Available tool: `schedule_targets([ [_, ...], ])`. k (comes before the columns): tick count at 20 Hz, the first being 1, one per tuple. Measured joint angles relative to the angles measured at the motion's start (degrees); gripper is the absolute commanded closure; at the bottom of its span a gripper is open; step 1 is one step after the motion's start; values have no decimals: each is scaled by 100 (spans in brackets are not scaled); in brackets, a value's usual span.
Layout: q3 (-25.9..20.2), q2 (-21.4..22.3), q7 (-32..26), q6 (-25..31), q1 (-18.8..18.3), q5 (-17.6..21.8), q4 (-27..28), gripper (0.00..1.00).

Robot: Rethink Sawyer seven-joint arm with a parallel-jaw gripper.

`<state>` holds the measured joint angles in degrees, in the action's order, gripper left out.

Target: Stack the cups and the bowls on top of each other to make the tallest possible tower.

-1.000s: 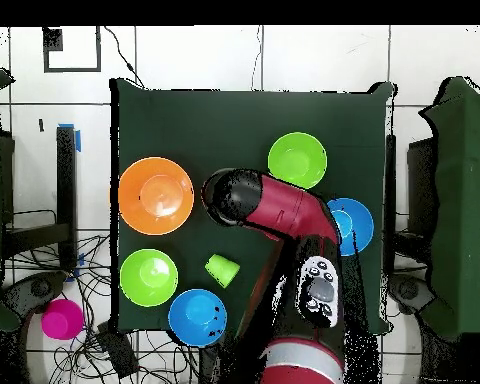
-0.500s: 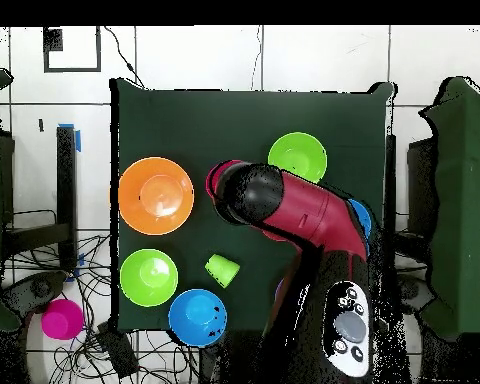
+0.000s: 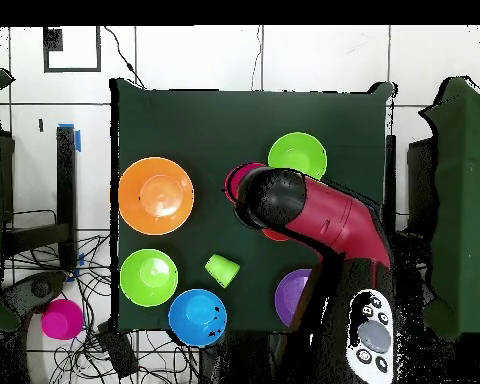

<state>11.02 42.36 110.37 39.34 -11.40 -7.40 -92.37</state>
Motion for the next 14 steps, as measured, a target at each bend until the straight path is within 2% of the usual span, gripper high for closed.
schedule_targets([
  [14, 0, -2, 0, -1, -38, 110, -9, 100],
])
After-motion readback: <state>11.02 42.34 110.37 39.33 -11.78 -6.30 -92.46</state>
